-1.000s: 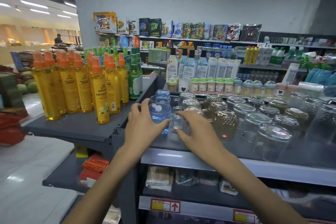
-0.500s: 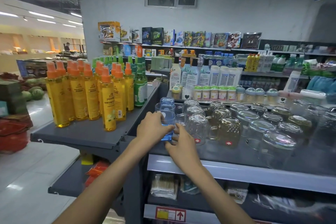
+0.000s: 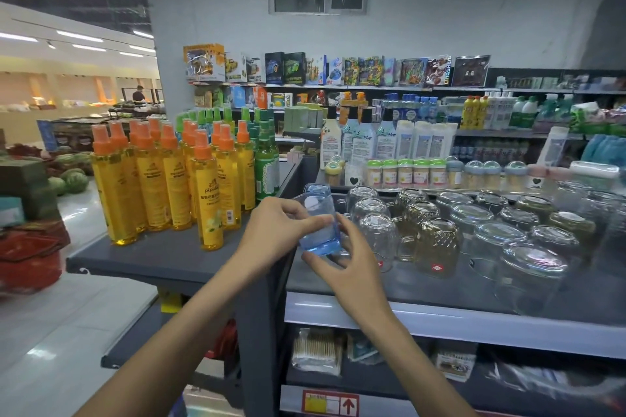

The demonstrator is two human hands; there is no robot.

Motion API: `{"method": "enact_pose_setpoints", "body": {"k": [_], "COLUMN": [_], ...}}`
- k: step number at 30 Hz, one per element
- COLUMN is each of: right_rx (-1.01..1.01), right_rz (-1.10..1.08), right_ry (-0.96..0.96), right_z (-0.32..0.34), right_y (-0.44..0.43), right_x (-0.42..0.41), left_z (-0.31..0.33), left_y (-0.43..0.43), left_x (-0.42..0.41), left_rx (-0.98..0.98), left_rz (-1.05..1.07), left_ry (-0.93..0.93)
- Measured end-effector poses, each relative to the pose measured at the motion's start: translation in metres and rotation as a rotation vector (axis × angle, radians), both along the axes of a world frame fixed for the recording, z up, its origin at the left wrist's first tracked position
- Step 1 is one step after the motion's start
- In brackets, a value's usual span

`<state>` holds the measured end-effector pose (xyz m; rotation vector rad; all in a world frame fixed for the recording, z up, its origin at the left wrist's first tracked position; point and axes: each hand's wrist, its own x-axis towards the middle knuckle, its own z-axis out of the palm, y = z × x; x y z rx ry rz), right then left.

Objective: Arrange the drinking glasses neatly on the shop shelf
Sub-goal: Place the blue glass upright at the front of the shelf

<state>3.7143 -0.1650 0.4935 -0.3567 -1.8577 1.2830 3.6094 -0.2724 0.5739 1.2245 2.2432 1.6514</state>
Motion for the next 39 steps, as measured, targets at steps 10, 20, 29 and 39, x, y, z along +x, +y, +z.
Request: {"method": "enact_pose_setpoints", "body": {"k": [10,20,29,39], "right_rx": [-0.196,0.043,0.322,0.252], "right_rz": [-0.119,-0.379,-0.502,-0.556], "right_ry": [0.316,0.391,0.305,0.298], "right_z": [0.008,-0.003,-0.019,-0.022], "right_y": [0.009,0.041,0.047,0.046], "right_x": [0.026,0.021,0.023,0.023], "left_z": [0.022,-0.022,-0.051,-0.047], "left_y": [0.013,0.092,0.114,0.102], "left_x": [-0.007,-0.068,-0.074,-0.079], "left_rx": [0.060,-0.387,-0.360,-0.275], "left_rz": [-0.286,0.235,0.314,0.294], "left_ry": [-0.647,-0.097,-0.069,-0.182]}}
